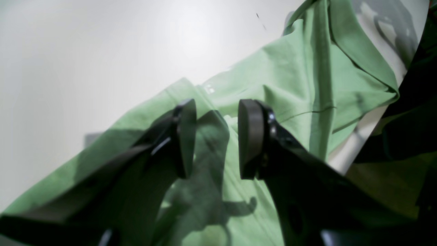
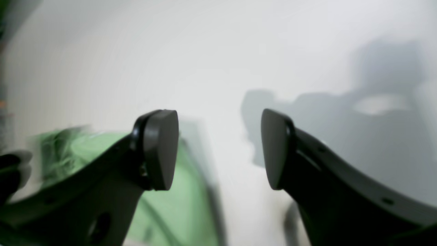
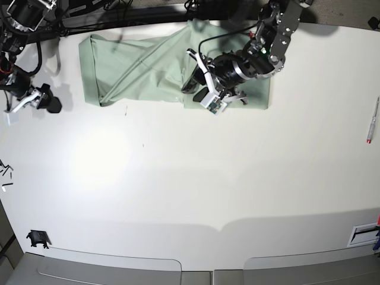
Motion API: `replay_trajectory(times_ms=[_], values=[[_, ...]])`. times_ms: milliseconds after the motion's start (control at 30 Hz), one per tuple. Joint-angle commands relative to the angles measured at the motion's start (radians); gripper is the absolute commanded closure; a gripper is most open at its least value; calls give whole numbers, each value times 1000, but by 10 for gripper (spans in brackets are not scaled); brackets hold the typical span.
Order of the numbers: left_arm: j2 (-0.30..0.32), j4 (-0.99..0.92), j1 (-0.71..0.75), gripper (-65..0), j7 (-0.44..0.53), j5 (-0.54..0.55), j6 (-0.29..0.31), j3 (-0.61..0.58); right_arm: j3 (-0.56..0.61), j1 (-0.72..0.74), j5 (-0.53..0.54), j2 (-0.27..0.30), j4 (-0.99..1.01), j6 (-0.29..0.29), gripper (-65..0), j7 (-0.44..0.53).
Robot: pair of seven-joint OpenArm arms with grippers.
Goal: Fold the T-shirt properly
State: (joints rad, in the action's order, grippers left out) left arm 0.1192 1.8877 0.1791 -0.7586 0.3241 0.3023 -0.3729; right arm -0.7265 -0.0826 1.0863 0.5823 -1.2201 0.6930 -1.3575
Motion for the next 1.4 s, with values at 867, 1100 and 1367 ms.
replay_trajectory(times_ms=[867, 1100, 1367], values=[[-5, 21, -11, -193, 26, 16, 5, 0, 259, -4, 244, -106, 93, 5, -362, -39], [-5, 21, -10, -193, 26, 16, 5, 0, 385, -4, 275, -106, 93, 5, -362, -39], [-5, 24, -11, -192, 24, -5, 4, 0, 483, -4, 275, -106, 93, 5, -359, -39]])
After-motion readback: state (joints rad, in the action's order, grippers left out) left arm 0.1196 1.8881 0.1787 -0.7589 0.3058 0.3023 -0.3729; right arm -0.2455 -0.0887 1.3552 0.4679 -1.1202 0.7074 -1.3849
